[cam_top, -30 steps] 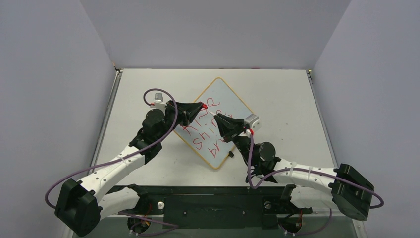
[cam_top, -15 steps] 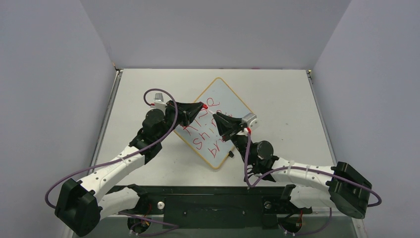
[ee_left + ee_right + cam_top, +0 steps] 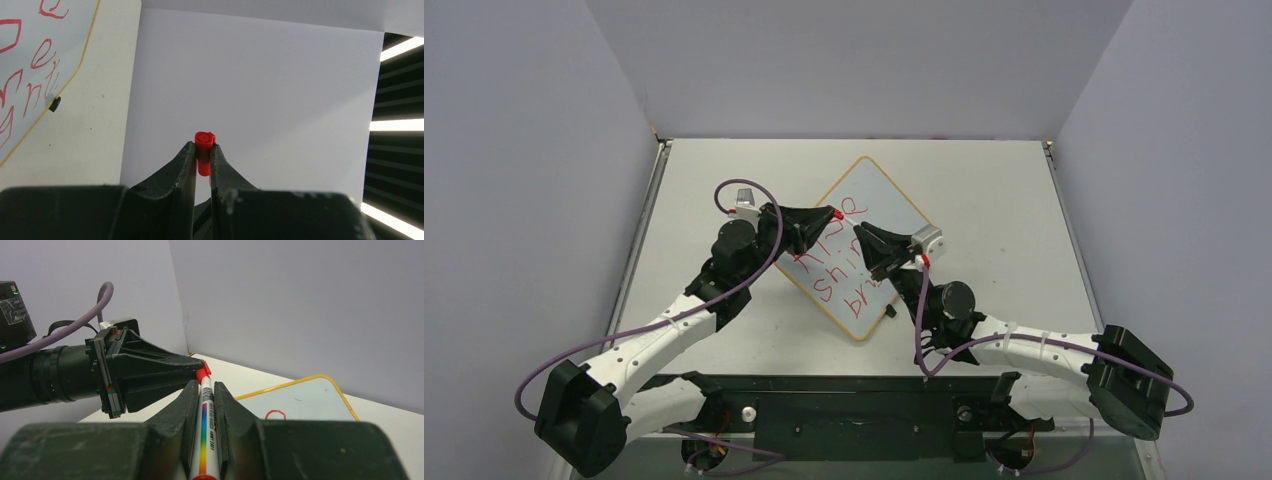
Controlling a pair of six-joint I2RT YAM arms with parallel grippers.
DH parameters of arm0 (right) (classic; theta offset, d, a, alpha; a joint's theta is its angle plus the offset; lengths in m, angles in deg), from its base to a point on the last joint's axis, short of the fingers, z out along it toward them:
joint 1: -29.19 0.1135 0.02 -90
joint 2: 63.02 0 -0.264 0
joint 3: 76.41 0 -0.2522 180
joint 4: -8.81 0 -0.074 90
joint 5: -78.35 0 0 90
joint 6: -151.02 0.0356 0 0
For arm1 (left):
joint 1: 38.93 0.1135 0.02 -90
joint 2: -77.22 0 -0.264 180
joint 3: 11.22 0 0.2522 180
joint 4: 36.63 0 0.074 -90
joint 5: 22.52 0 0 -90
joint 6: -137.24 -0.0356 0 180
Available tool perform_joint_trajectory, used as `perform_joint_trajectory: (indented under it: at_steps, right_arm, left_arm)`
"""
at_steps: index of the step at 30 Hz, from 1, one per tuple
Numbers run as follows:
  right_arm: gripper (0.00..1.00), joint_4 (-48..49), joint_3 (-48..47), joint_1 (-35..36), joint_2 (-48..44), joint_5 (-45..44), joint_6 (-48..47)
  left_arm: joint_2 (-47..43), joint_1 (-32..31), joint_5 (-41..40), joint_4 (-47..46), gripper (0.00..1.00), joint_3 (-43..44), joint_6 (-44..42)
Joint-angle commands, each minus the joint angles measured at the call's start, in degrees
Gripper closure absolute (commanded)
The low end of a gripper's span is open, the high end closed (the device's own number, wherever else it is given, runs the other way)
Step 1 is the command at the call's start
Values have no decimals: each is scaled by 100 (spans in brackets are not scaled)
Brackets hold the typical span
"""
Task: Write a sentence on the whiteboard
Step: Insert the whiteboard marker without the cap into the pen cap.
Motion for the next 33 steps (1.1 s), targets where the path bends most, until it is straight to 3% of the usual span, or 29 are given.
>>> perform_joint_trajectory:
  at_steps: [1,33]
  right_arm:
    - [100,87,-242,46,-34,-48,-21]
    - [100,-126,-400,47,127,-129,1]
  left_arm:
    - [-74,-23,64,-204,100,165,12]
    - [18,-23,220,-314,100,138,223]
